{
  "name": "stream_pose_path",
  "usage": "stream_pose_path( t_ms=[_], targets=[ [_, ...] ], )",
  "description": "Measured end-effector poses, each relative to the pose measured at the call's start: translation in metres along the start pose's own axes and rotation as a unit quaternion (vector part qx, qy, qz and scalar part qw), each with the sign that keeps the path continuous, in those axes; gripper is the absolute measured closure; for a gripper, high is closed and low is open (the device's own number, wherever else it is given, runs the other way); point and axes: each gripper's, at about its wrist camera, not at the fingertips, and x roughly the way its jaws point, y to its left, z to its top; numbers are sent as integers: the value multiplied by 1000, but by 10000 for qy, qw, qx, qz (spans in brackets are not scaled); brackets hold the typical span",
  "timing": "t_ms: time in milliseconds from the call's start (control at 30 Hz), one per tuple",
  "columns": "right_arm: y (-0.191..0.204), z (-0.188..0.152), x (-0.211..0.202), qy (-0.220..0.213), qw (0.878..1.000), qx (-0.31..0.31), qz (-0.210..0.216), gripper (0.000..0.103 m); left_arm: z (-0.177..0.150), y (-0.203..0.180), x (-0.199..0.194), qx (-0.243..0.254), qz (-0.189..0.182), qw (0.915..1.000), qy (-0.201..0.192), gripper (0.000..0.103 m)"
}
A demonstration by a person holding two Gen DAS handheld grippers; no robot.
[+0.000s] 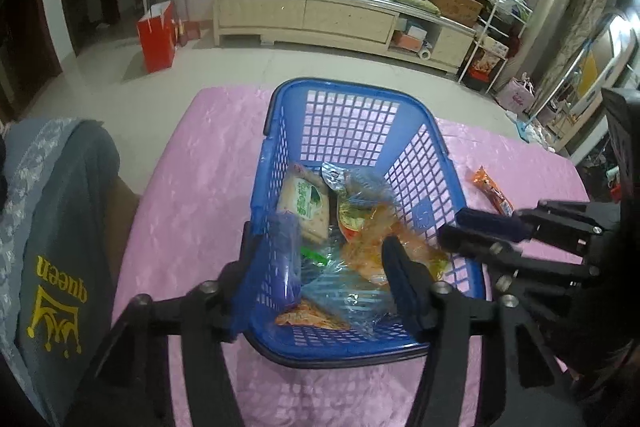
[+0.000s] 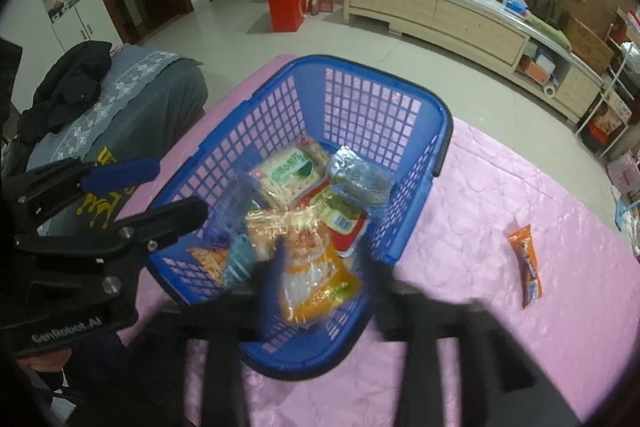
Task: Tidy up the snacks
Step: 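Open both tools to drop the gum box and yellow pouch into the basket, then move right tool to the orange stick snack and close on it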
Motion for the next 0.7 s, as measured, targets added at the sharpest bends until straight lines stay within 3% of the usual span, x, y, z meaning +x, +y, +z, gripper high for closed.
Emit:
stream_pose_path(
  t_ms=[467, 700],
  targets=[
    [-17, -17, -48, -316, 9992, 206, -106, 32, -7, -24, -27, 140, -35, 9997, -185, 41],
    [-44, -32, -65, -464, 9975, 522, -133, 18, -5, -50, -34, 353, -65, 9990, -272, 34]
  ],
)
